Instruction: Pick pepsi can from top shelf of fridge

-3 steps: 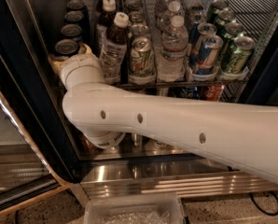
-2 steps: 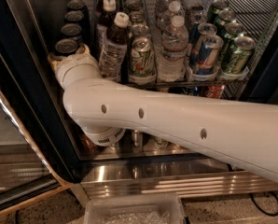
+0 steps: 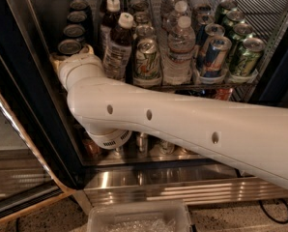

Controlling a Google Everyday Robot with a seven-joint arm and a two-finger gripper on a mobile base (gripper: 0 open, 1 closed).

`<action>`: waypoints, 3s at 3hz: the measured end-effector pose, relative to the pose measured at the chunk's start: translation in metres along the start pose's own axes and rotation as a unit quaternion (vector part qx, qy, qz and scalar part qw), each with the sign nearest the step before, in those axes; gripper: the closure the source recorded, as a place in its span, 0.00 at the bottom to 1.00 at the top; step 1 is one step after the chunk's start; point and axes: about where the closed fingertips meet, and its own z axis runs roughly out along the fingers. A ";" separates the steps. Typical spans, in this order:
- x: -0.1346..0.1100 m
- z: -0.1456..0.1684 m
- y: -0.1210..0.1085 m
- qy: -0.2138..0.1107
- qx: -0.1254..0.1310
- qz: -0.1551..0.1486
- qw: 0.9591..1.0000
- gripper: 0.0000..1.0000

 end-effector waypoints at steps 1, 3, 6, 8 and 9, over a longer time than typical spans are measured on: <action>-0.029 -0.009 -0.004 -0.021 -0.012 0.014 1.000 1.00; -0.068 -0.024 -0.013 -0.053 -0.030 0.035 0.998 1.00; -0.071 -0.055 0.005 -0.069 -0.045 0.028 0.996 1.00; -0.063 -0.089 0.004 -0.084 -0.040 0.032 0.995 1.00; -0.060 -0.101 0.004 -0.087 -0.042 0.033 0.995 1.00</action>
Offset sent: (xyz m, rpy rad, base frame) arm -0.0144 -0.0254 0.0848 0.1477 -0.0743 0.0667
